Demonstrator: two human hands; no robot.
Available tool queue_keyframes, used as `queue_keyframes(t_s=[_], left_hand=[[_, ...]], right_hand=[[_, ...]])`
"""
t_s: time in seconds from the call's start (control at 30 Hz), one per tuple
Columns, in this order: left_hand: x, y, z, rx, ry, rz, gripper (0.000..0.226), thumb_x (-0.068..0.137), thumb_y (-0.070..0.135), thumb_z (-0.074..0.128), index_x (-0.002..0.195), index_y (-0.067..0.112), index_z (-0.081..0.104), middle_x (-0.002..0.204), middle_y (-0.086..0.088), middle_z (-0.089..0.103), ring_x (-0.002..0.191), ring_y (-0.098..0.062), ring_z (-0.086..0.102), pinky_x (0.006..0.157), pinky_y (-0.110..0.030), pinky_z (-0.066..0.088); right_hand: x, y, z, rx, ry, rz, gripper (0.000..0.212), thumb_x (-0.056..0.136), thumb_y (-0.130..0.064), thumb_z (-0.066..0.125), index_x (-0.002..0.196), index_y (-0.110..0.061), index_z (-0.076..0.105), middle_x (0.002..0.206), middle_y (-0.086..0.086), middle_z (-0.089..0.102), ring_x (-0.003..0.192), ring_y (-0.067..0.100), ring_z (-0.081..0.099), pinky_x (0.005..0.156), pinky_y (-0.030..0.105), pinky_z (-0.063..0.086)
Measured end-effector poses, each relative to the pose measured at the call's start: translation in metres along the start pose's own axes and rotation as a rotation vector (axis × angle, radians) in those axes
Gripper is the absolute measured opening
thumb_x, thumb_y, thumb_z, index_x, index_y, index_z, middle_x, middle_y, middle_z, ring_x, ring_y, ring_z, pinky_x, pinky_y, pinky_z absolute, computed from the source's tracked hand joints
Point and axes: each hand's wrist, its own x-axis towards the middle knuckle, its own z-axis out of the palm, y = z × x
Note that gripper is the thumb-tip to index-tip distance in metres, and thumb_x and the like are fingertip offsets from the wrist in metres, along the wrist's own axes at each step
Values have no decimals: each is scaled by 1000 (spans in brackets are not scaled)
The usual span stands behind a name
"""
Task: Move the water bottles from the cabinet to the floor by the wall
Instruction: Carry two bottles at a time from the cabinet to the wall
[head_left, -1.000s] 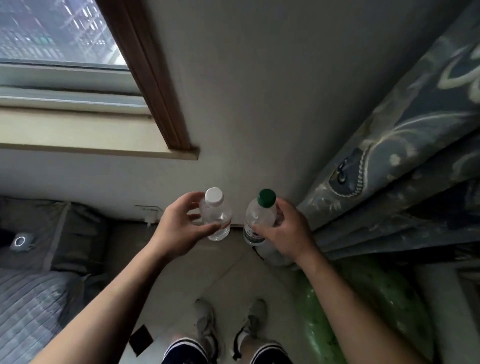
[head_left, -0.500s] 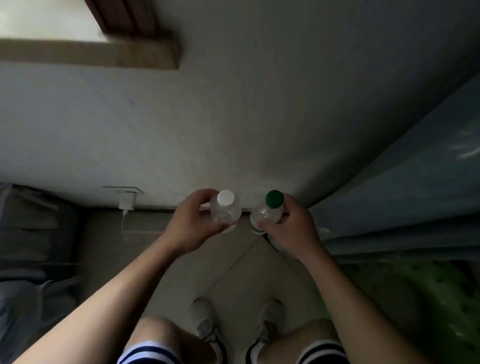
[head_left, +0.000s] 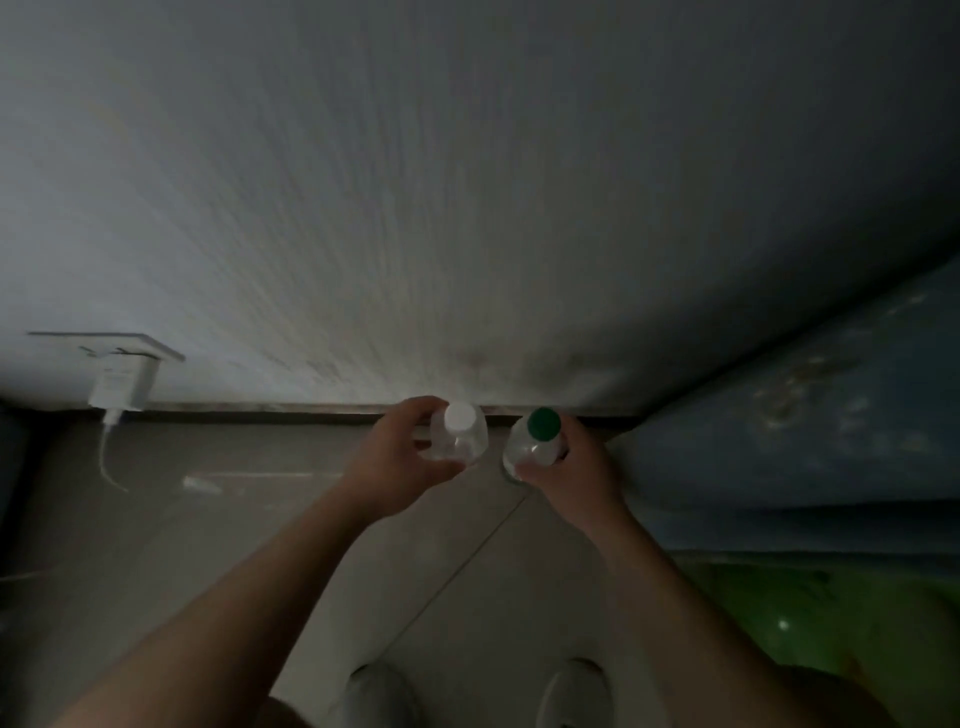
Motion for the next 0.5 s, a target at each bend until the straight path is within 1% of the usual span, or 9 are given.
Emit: queue_keyframes(t_s=[0.1,0.17,0.23,0.33,0.4,0.47,0.5], left_hand=[[19,-32,19,-8,1,-12,63,66,30,87,119,34,53,116,14,58,104,-4,58,89,-23,52],[29,-51,30,-19,-22,-19,63,67,25,87,120,31,53,116,15,57,105,-2,57,90,-22,51],[35,-69,40,-19,-29,-25,66,67,22,88,124,27,55,119,13,59,108,-4,57,93,-26,52],[40,-91,52,-13,-24,-54,68,65,19,89,125,26,56,119,10,60,110,-7,58,94,-29,52],[42,-100,59,-36,-26,-63,68,66,14,88,126,23,57,119,10,60,110,-6,57,94,-26,52],[43,-105,65,-47,-32,-73,70,67,11,87,128,20,56,121,8,58,109,-6,56,90,-18,49],[45,-106,68,-41,-37,-75,70,67,11,87,129,19,55,122,6,58,110,-7,56,89,-17,48]], right_hand=[[22,34,24,0,7,39,57,60,-23,87,103,-43,55,107,-12,65,99,12,62,85,32,52],[33,52,38,-1,22,37,53,60,-22,86,98,-41,56,109,-7,66,100,14,62,87,34,53],[40,66,50,12,26,44,45,61,-20,86,89,-41,56,103,-9,67,96,12,64,84,31,54],[46,83,62,18,22,46,47,61,-19,87,85,-47,58,94,-17,68,89,5,66,80,28,54],[50,92,67,26,18,53,46,62,-17,86,84,-46,59,91,-17,68,86,2,65,77,26,54],[51,98,69,27,4,61,42,64,-16,86,83,-41,58,89,-19,66,84,-3,63,73,20,50],[52,100,69,29,3,66,41,65,-16,86,84,-40,58,89,-19,65,85,-4,62,73,19,49]])
